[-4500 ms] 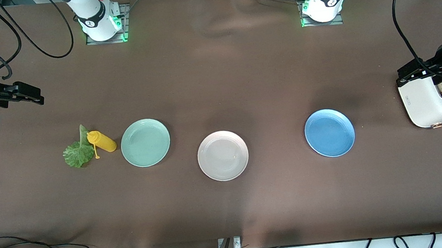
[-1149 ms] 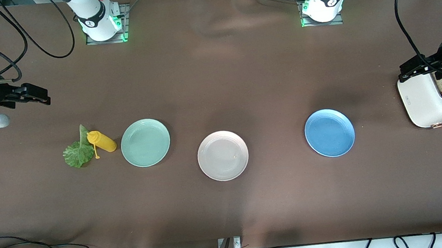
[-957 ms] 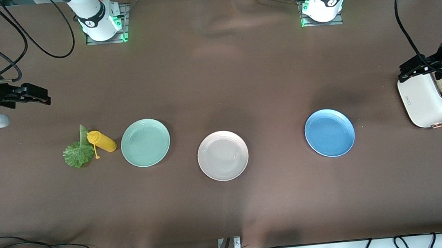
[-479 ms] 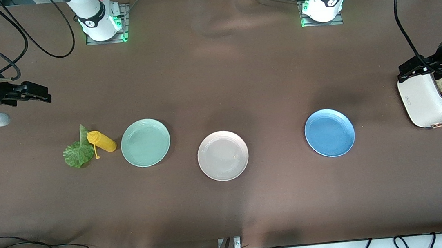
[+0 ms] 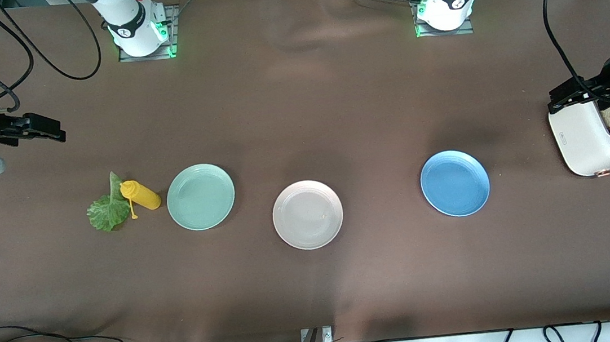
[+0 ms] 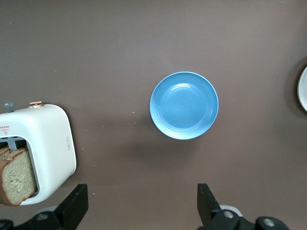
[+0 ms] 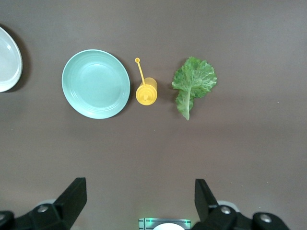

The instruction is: Make sandwich on beige plate with both arms

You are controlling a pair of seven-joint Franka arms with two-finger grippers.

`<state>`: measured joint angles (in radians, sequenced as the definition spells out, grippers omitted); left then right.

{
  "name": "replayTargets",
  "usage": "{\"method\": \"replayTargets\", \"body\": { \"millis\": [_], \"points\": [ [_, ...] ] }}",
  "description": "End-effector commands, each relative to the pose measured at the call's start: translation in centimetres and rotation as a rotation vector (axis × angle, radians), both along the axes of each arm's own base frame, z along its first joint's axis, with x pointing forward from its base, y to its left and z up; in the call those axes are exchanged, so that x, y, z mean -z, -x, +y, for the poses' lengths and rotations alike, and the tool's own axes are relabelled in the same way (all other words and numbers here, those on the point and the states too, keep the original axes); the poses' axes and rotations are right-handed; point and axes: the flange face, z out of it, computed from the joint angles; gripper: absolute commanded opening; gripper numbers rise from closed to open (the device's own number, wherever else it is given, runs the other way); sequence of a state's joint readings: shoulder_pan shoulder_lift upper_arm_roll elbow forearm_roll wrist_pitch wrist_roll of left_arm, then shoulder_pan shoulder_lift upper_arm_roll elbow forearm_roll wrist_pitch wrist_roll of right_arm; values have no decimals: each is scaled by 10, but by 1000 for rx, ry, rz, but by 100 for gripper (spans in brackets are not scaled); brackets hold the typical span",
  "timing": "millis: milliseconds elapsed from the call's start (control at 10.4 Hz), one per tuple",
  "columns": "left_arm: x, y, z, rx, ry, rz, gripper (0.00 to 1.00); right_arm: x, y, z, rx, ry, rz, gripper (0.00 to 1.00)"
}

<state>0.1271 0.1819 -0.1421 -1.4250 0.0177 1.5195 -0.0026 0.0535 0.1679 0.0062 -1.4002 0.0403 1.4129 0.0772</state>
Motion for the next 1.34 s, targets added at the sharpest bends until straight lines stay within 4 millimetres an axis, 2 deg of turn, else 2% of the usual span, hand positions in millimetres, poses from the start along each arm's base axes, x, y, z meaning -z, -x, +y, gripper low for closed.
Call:
{"method": "replayTargets", "body": {
  "millis": [0, 574, 862, 957, 1149, 1245],
  "points": [
    [8, 0, 1, 18, -26, 19, 100, -6, 4, 2, 5, -18, -8, 100],
    [11, -2, 5, 12, -26, 24, 100, -3, 2, 2, 6, -18, -10, 100],
    [14, -2, 8, 11, -26, 29, 100, 0, -1, 8, -1, -19, -17, 100],
    [21, -5, 13, 5, -26, 41, 100, 0, -1, 10, -4, -19, -17, 100],
    [32, -9, 41, -23, -61, 58, 100, 1, -1, 9, -3, -18, -14, 100],
    [40, -13, 49, -23, -100, 68, 100, 1, -1, 9, -4, -19, -14, 100]
  ]
}}
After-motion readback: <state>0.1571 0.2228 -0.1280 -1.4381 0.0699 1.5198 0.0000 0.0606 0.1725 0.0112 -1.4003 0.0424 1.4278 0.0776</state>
